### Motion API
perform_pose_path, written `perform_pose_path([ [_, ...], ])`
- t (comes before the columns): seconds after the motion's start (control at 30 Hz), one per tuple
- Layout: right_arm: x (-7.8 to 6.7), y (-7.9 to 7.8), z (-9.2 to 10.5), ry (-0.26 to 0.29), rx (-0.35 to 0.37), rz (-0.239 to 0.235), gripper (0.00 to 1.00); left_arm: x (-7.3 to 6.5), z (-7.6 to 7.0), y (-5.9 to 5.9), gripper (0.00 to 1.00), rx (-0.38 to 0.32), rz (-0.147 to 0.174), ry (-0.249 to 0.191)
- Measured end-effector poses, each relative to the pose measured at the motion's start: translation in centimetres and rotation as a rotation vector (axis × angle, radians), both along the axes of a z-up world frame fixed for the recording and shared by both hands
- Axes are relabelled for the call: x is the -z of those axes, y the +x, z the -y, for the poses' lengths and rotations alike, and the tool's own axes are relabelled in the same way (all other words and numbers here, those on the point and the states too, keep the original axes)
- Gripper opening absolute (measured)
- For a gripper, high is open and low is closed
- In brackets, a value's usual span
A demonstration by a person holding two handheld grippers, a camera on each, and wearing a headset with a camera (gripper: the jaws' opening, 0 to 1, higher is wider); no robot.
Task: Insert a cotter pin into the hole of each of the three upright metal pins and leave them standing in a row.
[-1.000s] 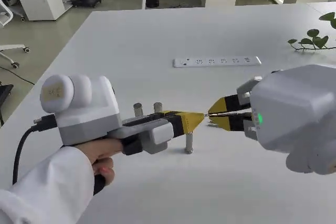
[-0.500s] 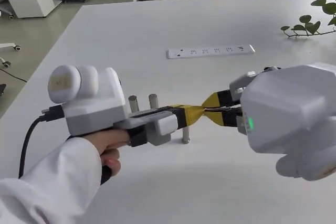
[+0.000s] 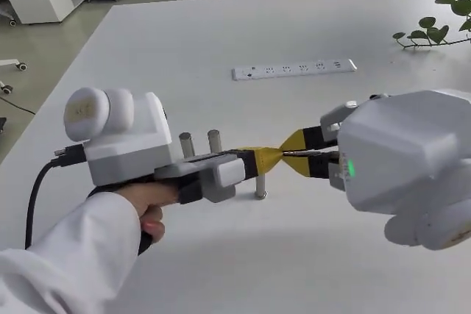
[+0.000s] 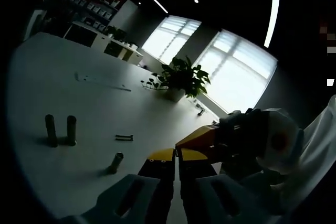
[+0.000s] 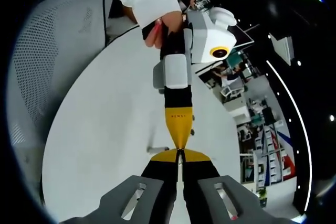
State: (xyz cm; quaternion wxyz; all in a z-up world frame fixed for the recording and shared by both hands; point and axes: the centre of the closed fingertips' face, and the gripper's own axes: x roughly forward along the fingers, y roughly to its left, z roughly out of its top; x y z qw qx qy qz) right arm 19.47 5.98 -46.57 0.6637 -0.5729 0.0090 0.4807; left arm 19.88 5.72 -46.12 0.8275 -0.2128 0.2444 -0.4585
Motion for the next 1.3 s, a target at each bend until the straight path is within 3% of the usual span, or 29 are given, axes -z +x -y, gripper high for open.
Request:
perform_pose_path([
  [0.13,0.0,-0.2,-0.1,0.01,-0.01,-0.003,0.0,0.1,-0.1,-0.1,0.0,0.003,-0.008,0.004],
  [0.23,0.1,-0.2,-0.2,0.037,0.004,-0.039,0.0,0.2,-0.2,-0.2,0.0,0.005,-0.003,0.014],
  [0.33,0.1,-0.3,-0.3,0.077,0.017,-0.072,0.0,0.3,-0.2,-0.3,0.0,0.0,-0.02,0.006],
  [0.37,0.1,-0.4,-0.4,0.111,0.023,-0.107,0.0,0.4,-0.3,-0.3,0.0,-0.001,-0.015,0.009],
  [0.4,0.1,-0.4,-0.3,0.119,0.025,-0.115,0.07,0.4,-0.3,-0.3,0.0,0.001,-0.01,0.015],
  [0.47,0.0,0.0,0.0,0.115,0.035,-0.095,0.16,0.5,-0.5,-0.3,0.0,0.002,0.0,0.026],
  [0.57,0.4,0.2,0.8,0.124,0.064,-0.132,0.14,0.4,-0.9,-0.3,0.0,0.002,0.017,0.038],
  [0.63,0.8,0.1,1.2,0.16,0.093,-0.207,0.16,0.4,-1.3,-0.3,0.0,0.019,0.082,0.081],
  [0.67,0.9,0.1,1.3,0.177,0.101,-0.233,0.16,0.4,-1.5,-0.4,0.0,0.04,0.143,0.12],
  [0.8,1.3,0.0,1.8,0.274,0.152,-0.393,0.22,-0.3,-1.6,-1.1,0.0,0.099,0.267,0.168],
  [0.83,1.1,0.0,1.7,0.315,0.162,-0.429,0.23,-0.3,-1.6,-1.4,0.0,0.129,0.315,0.198],
  [0.9,1.1,-0.3,1.6,0.354,0.155,-0.5,0.22,-0.1,-1.7,-1.7,0.0,0.168,0.377,0.261],
  [0.93,1.3,-0.3,1.7,0.38,0.168,-0.544,0.22,0.1,-1.7,-2.0,0.0,0.193,0.383,0.285],
  [0.97,1.2,-0.4,1.6,0.394,0.169,-0.558,0.21,0.3,-1.7,-2.0,0.0,0.208,0.394,0.305],
  [1.1,1.4,-1.7,1.2,0.416,0.15,-0.662,0.14,0.2,-1.6,-2.2,0.0,0.23,0.389,0.274],
  [1.17,1.2,-1.8,1.0,0.437,0.152,-0.674,0.13,0.2,-1.6,-2.4,0.0,0.253,0.411,0.283],
  [1.3,1.3,-3.4,0.2,0.449,0.115,-0.77,0.09,0.0,-1.5,-3.0,0.0,0.291,0.442,0.285],
])
